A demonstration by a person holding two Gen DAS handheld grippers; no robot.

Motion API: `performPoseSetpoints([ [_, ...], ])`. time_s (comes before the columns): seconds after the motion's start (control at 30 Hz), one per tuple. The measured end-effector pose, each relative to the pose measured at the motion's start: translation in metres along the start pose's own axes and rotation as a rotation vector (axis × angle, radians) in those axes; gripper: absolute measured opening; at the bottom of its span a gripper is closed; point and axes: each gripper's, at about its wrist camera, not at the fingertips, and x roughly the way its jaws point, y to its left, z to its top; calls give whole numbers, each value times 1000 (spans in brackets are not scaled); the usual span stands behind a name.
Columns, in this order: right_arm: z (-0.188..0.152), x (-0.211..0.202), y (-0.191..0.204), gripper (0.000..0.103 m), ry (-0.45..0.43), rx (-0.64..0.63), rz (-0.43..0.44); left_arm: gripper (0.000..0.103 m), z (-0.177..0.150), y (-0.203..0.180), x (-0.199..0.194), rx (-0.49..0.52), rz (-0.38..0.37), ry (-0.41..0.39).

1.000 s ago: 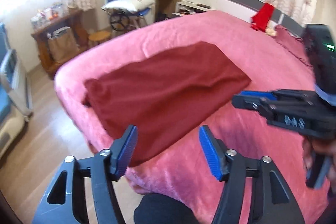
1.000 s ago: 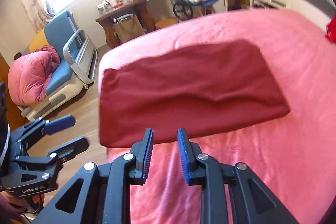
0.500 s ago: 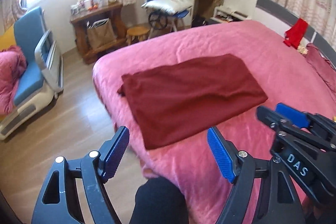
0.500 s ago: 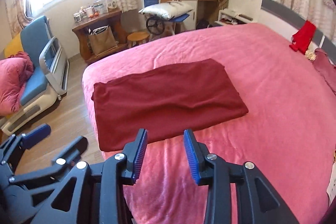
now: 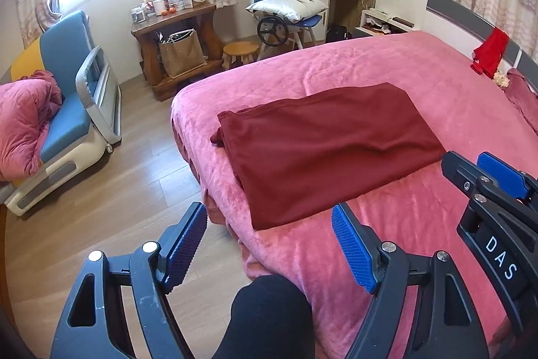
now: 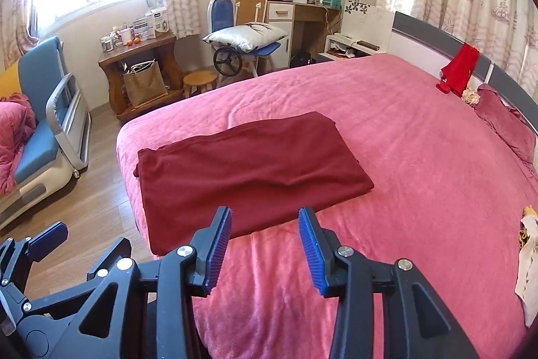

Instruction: Fold clothes

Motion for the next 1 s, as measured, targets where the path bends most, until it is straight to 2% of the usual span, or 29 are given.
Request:
performPoseSetpoints([
  [0.37,-6,-6,-3,42,4,-1,12,78,-1,-3,0,17,-8,25],
  [0.57,-6,-8,-1,42,-10,1,9,78,0,3,-6,-22,-4,-5],
  [0.73,-4,-8,1,42,-20,-6,12,78,1,4,-10,-37,29,-35],
  [0.83,-4,-8,2,42,-24,-12,8,78,-1,2,-12,-22,89,-50],
  [0.93,-4,-9,2,42,-28,-13,9,78,-1,-1,-10,-16,108,-27],
  [1.0,-3,-9,2,42,-32,-11,12,78,-3,0,-9,-32,69,-4],
])
